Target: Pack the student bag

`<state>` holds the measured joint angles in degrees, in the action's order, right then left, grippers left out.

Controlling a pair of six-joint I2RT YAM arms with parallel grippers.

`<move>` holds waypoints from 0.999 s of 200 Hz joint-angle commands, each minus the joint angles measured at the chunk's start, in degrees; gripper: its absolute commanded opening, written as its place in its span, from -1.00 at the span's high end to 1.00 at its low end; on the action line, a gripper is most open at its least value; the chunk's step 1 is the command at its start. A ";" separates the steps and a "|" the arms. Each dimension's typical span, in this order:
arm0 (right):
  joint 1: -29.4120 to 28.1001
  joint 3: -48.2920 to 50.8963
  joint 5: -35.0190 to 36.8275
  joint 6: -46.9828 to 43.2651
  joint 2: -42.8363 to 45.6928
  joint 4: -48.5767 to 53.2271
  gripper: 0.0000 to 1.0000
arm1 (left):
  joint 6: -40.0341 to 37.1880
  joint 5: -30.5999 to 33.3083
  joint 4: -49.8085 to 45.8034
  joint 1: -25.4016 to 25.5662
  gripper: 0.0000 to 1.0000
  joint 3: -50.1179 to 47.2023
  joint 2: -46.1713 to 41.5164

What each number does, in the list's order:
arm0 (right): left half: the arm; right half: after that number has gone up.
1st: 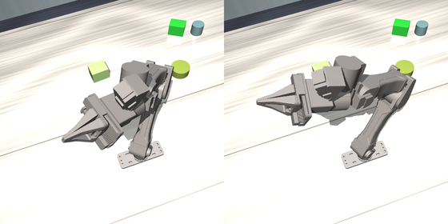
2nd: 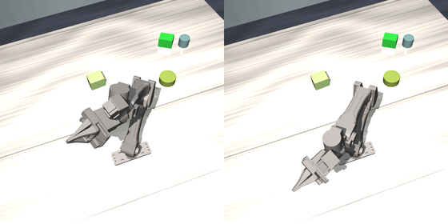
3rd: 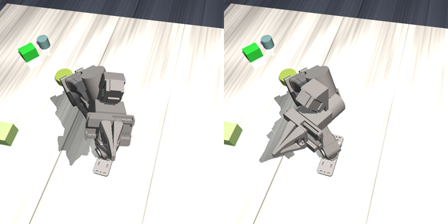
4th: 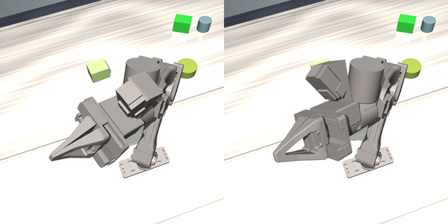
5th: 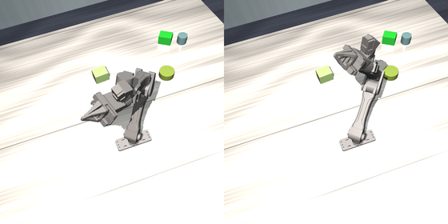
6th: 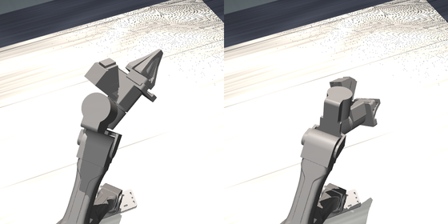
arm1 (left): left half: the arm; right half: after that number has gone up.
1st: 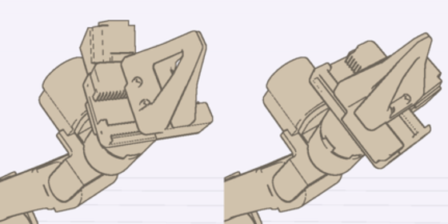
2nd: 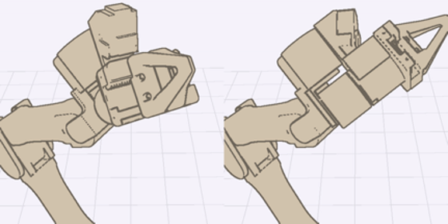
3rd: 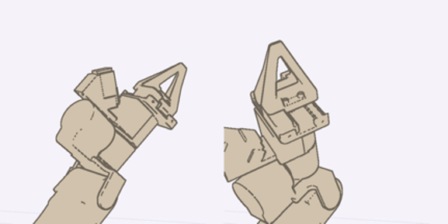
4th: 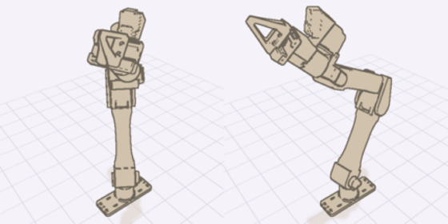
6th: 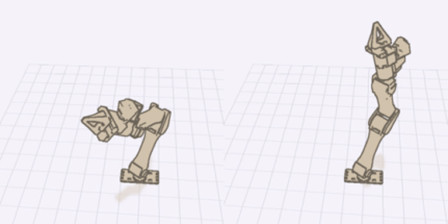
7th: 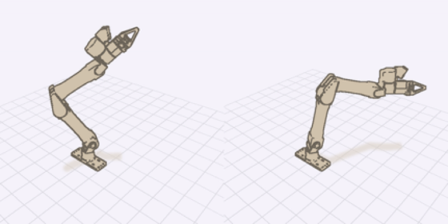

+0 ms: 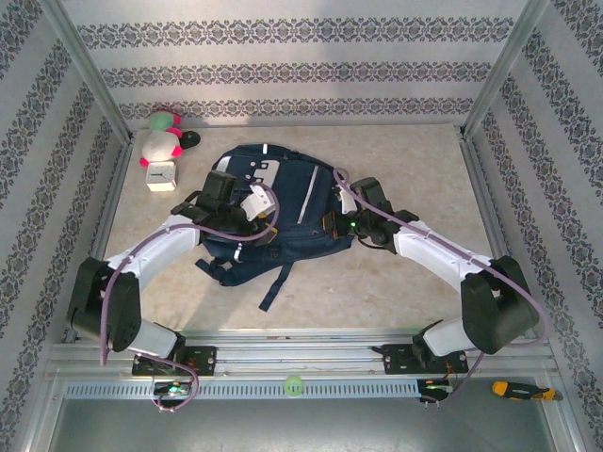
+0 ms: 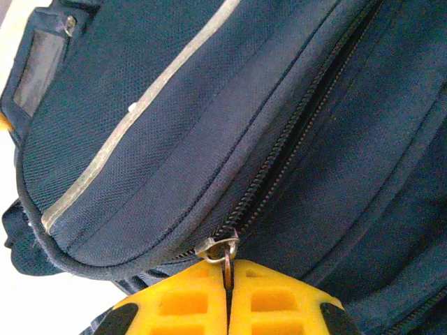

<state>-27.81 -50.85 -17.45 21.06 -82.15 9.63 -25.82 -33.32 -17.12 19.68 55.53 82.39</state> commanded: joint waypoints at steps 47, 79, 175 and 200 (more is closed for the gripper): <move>-1.64 5.59 -1.77 1.96 0.98 -4.26 1.00 | 55.08 27.11 -0.34 -4.16 -0.18 -11.10 -14.01; -4.27 7.90 -2.05 3.56 1.62 -7.77 1.00 | 63.22 31.34 -0.50 -4.22 -0.15 -18.07 -15.08; -13.68 14.05 2.76 13.84 1.43 -20.11 1.00 | 51.83 26.46 20.55 -10.96 -0.19 -3.62 11.15; -13.92 13.85 3.72 14.49 2.38 -19.87 1.00 | 44.56 21.69 21.49 -10.68 -0.28 1.09 13.22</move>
<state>-41.15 -37.71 -15.18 33.28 -81.45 -9.61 26.11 -6.98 -3.38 9.47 52.23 94.96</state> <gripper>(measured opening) 0.042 0.621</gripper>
